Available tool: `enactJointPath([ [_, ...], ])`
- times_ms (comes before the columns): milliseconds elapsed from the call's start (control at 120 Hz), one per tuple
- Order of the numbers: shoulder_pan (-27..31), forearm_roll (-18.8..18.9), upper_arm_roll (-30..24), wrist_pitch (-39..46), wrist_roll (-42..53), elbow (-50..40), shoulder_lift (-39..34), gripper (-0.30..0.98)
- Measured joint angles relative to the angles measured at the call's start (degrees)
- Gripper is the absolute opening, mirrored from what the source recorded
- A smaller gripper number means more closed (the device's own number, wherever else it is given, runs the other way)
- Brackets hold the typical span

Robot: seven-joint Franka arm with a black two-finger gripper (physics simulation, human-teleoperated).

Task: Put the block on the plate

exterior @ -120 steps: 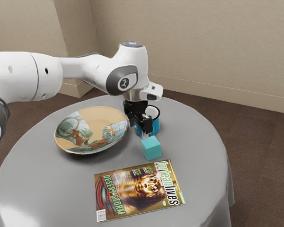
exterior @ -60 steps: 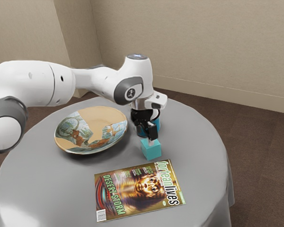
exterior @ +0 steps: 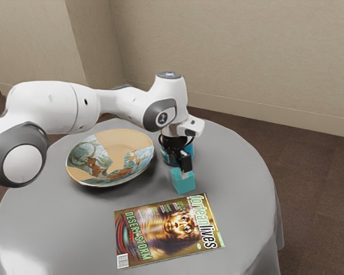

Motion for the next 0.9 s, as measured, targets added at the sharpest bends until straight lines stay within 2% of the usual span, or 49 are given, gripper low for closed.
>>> enactJointPath([
  [525, 0.0, 1.5, -1.0, 1.7, 3.4, 2.4, 3.8, 0.68],
  [900, -0.4, 1.6, -1.2, 3.0, 4.3, 2.4, 4.3, 0.42],
])
